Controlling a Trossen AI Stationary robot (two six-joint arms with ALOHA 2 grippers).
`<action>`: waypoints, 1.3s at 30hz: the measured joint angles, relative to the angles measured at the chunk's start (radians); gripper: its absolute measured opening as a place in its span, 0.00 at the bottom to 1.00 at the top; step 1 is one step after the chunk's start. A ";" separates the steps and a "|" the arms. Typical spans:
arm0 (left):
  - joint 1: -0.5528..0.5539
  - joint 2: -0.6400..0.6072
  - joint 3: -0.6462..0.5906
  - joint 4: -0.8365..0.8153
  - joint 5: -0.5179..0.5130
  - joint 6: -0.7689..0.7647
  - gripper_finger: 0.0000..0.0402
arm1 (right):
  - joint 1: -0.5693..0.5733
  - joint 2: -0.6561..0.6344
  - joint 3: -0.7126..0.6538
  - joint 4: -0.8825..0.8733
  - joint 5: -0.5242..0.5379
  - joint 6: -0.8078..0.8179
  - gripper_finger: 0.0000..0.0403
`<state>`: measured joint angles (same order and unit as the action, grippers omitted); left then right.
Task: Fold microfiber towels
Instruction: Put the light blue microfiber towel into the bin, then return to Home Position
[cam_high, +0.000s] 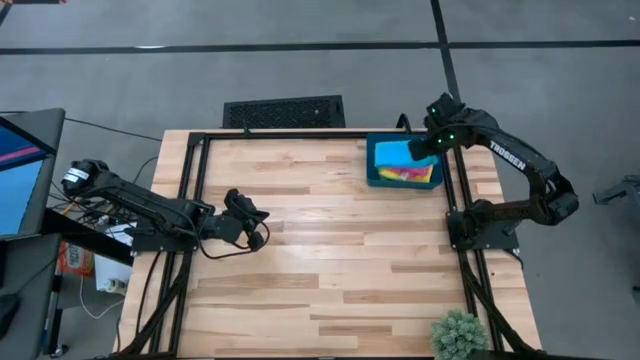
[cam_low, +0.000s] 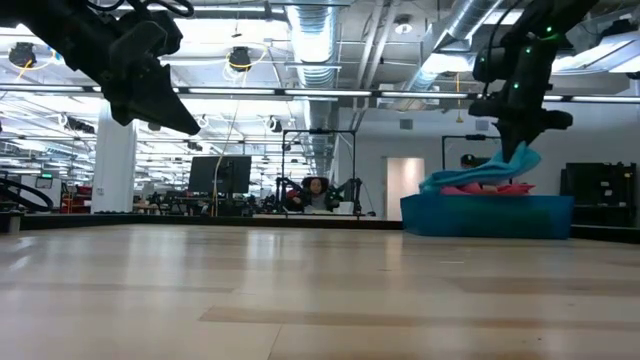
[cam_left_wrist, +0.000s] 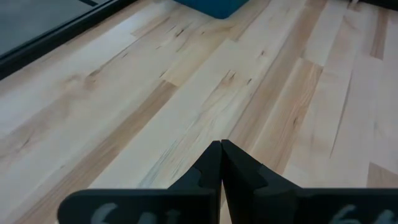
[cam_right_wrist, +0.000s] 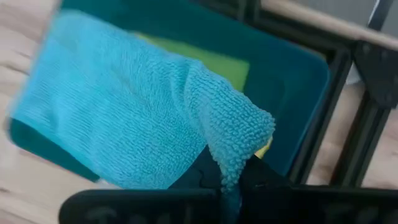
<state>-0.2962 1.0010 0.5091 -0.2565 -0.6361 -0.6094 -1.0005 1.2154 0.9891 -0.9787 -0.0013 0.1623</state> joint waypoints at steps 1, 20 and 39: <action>0.000 0.000 0.000 0.000 0.000 0.000 0.00 | -0.010 0.006 -0.009 -0.002 0.000 -0.006 0.06; 0.002 -0.043 0.002 0.035 0.004 -0.021 0.00 | 0.040 0.048 0.024 0.014 0.134 0.093 0.49; 0.002 -0.287 0.019 0.110 -0.023 0.069 0.00 | 0.129 -0.031 0.192 0.250 0.142 0.094 0.48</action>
<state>-0.2947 0.7139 0.5279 -0.1470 -0.6590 -0.5409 -0.8718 1.1847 1.1814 -0.7283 0.1406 0.2567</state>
